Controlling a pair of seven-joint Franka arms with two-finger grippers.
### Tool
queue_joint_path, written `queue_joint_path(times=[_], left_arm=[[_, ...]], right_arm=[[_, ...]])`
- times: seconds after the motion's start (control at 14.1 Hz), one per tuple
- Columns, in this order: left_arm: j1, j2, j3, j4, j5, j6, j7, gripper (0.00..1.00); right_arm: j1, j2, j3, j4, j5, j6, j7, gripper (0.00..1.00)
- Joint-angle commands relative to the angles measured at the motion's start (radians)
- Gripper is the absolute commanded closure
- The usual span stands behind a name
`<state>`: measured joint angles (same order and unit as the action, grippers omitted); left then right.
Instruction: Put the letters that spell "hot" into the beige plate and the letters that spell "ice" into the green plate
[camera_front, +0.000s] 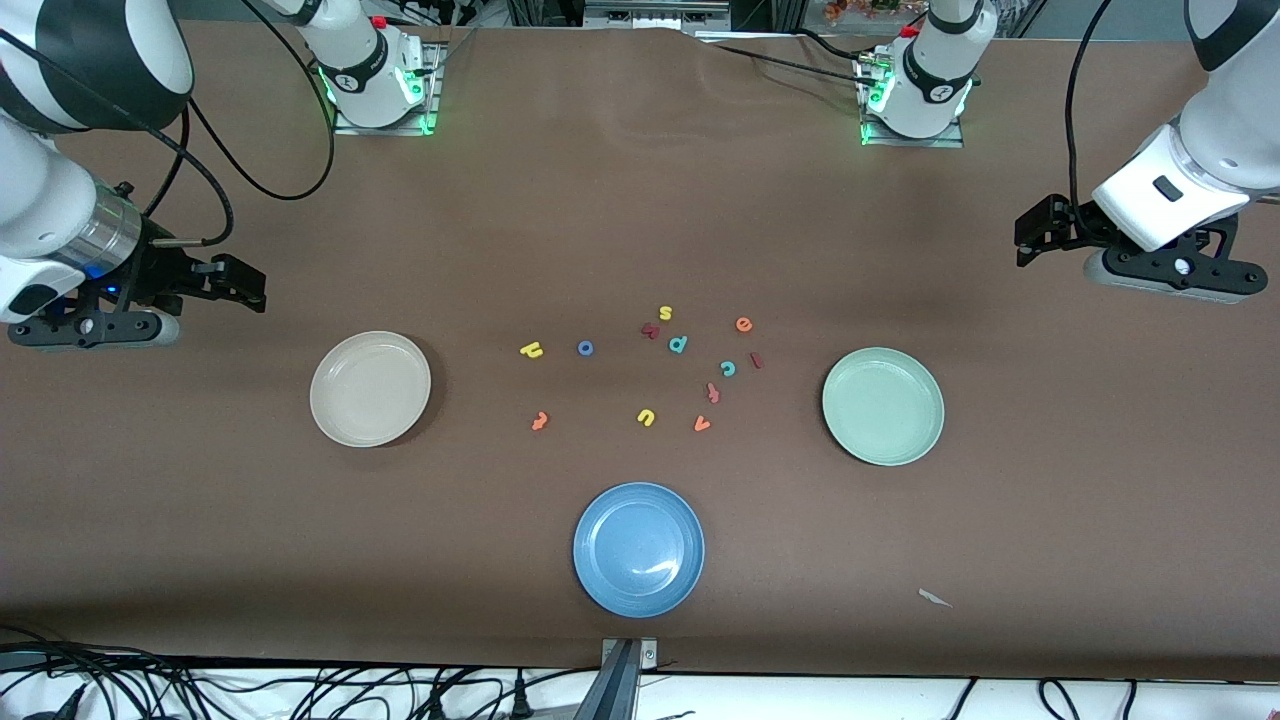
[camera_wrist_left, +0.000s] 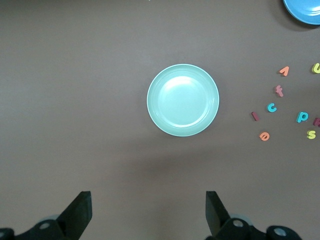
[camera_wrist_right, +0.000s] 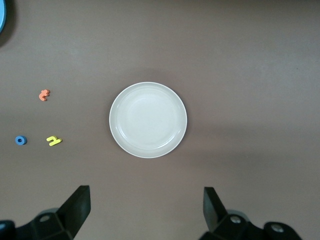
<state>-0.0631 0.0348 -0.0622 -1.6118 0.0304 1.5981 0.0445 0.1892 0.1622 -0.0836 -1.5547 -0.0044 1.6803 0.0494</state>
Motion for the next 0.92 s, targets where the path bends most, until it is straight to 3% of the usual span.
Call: queue_joint_path(times=[0.0,0.85], left_arm=[[0.000,0.011,-0.005,0.032,0.019,-0.020,-0.002,0.00],[-0.001,0.010,-0.021,0.030,0.019,-0.024,-0.006,0.00]], right_arm=[[0.004,-0.007,-0.002,-0.002,-0.011,0.004,0.017,0.00],[0.004,-0.007,-0.004,-0.004,-0.011,0.006,0.017,0.00]])
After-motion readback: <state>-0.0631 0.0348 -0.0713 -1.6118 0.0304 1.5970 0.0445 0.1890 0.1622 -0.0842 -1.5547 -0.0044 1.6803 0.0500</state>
